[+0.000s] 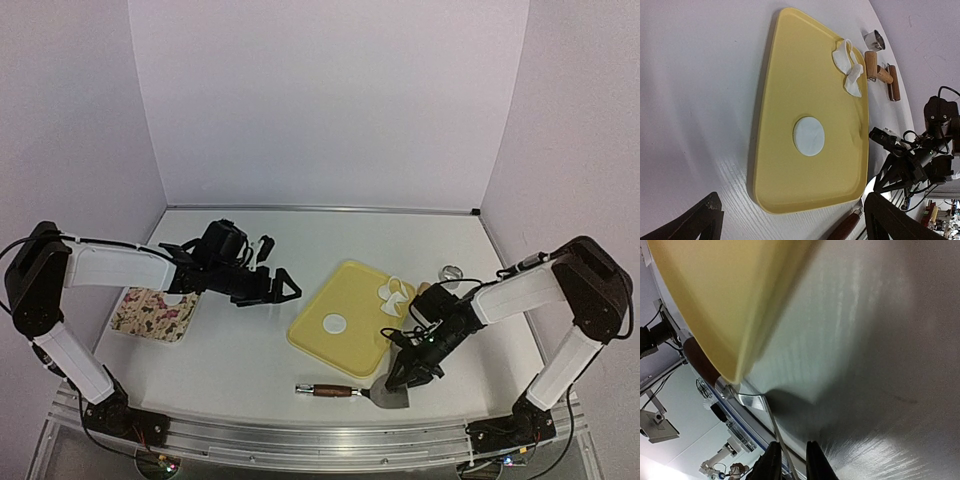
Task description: Roll out the dumpling wrappers from the dough
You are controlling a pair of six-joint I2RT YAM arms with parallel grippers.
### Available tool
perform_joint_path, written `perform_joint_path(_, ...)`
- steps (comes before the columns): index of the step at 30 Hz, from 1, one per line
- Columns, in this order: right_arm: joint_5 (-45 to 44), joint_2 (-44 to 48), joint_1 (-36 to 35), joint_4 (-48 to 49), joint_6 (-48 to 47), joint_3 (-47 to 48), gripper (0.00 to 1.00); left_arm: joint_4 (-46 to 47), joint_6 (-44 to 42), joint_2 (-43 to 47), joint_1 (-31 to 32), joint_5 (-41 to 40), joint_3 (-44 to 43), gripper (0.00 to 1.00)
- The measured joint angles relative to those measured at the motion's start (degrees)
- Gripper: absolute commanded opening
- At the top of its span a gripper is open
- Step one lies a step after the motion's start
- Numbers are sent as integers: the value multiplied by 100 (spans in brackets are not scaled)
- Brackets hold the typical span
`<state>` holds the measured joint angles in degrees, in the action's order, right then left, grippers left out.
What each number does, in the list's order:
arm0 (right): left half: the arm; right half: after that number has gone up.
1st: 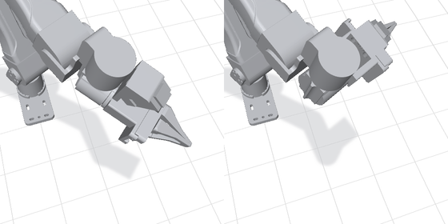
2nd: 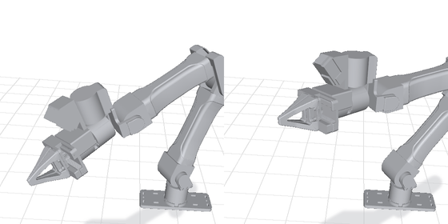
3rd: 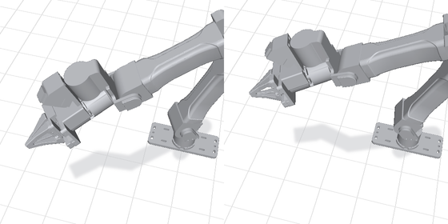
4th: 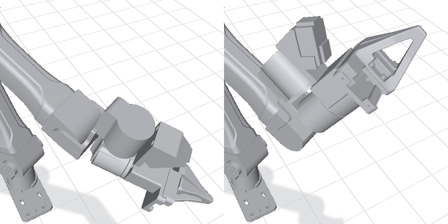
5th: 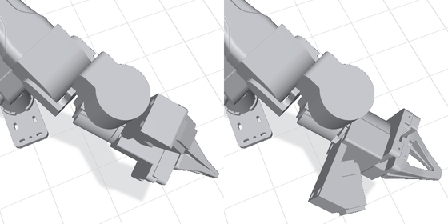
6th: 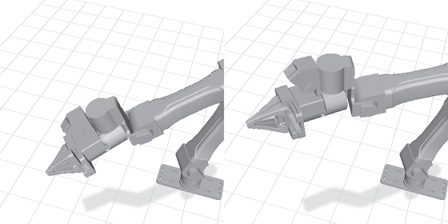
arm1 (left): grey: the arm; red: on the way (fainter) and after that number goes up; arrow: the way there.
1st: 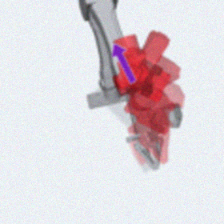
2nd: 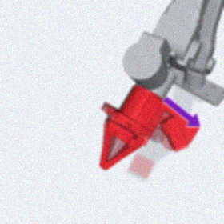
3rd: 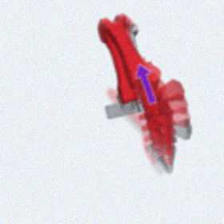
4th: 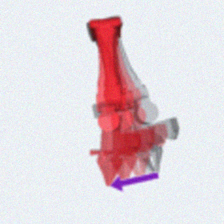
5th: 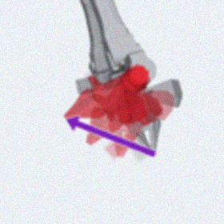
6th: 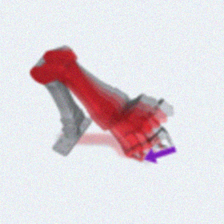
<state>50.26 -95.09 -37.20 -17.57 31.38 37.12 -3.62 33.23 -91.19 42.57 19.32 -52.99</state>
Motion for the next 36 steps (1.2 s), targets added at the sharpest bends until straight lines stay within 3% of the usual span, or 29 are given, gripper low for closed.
perform_joint_path(5,777,148,-16,510,-77,-78,0,-9,25,81,4,-5,104,98)
perform_joint_path(11,557,1395,-29,-6,405,-406,0,-37,116,261,8,23,140,99)
perform_joint_path(17,450,2397,36,-422,929,78,0,25,303,484,13,355,140,100)
perform_joint_path(26,622,1536,867,-466,579,1418,0,561,851,664,-62,1454,140,100)
perform_joint_path(36,1446,937,932,-496,-77,2222,0,1006,1712,1062,-275,2076,522,100)
